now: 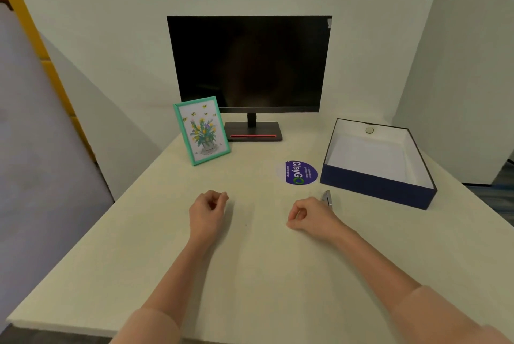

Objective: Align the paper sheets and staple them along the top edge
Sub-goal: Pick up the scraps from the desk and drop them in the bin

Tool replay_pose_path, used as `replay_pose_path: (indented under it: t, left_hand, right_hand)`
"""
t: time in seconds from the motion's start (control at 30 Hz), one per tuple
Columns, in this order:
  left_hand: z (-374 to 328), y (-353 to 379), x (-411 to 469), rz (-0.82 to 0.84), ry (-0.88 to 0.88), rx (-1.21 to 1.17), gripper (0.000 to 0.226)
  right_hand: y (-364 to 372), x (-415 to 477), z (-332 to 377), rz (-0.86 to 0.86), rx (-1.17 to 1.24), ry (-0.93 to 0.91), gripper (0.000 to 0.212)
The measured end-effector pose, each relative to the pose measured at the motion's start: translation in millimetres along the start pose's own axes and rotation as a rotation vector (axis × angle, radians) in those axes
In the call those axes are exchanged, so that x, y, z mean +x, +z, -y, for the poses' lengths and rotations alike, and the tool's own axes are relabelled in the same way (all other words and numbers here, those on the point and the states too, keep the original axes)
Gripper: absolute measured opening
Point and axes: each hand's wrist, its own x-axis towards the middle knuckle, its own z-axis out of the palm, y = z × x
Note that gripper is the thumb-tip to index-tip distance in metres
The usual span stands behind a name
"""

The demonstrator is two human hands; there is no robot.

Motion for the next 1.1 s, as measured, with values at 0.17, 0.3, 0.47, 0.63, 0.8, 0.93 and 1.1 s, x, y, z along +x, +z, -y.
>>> replay_pose_path:
  t: [0.17, 0.3, 0.47, 0.63, 0.8, 0.93, 1.1]
  left_hand:
    - [1, -7, 7, 0.090, 0.048, 0.114, 0.016]
    - [-2, -4, 15, 0.135, 0.136, 0.320, 0.012]
    - [-1, 4, 21, 0.156, 0.174, 0.404, 0.014]
    - [1, 7, 25, 0.185, 0.195, 0.437, 0.017]
    - [-3, 6, 21, 0.236, 0.197, 0.457, 0.014]
    - [-2, -3, 17, 0.340, 0.203, 0.436, 0.014]
    - [6, -7, 17, 0.344, 0.149, 0.188, 0.013]
  right_hand:
    - [5, 7, 3, 0.046, -0.103, -0.072, 0.004]
    - [15, 20, 23, 0.060, 0.028, -0.126, 0.002]
    - [29, 34, 37, 0.111, 0.074, -0.176, 0.008]
    - [21, 34, 29, 0.152, 0.087, -0.217, 0.018]
    - [18, 37, 25, 0.099, 0.159, -0.183, 0.019]
    - [24, 43, 28, 0.129, 0.113, -0.174, 0.006]
    - [31, 46, 33, 0.119, 0.073, -0.165, 0.011]
